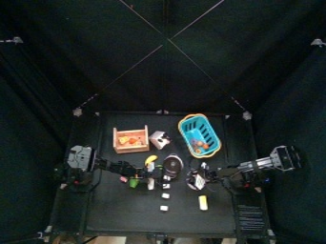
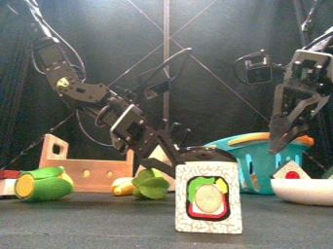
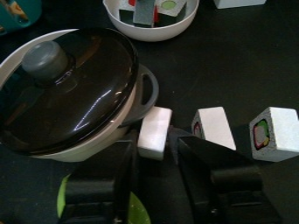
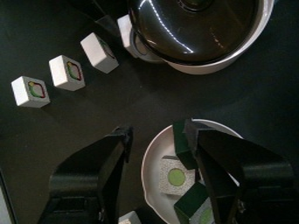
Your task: Grab sushi piece
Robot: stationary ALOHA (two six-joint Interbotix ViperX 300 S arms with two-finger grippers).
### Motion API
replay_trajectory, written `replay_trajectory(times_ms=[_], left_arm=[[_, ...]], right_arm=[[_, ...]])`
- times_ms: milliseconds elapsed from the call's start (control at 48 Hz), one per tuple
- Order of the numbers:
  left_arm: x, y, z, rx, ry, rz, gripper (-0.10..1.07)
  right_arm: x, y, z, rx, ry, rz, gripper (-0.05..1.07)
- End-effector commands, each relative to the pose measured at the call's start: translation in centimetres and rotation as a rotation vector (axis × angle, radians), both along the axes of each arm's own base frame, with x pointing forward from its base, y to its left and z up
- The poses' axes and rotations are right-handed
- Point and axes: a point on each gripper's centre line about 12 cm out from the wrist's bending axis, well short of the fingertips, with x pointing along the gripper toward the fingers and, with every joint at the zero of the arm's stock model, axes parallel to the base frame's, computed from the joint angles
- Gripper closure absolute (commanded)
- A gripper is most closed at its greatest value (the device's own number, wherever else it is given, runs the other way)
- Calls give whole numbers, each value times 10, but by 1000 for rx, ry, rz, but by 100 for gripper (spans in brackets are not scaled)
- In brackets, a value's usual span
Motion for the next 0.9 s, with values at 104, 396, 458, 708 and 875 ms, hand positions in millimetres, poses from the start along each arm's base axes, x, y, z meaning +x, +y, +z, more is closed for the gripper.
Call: replay_trajectory(times_ms=[104,396,458,708,875], left_arm=[[3,-2,11,-6,-25,-2,41],[-1,-14,30,-14,-28,-32,46],[-3,-13,32,-17,-28,-29,46],[-5,-14,31,-17,-23,-31,46],[-7,-13,30,-14,-20,-33,46]], right_arm=[[2,0,5,7,-20,-1,17],[2,1,5,4,-20,2,17],[2,1,5,5,-20,1,17],[2,1,5,5,-20,1,17],[2,1,5,7,-20,0,17]])
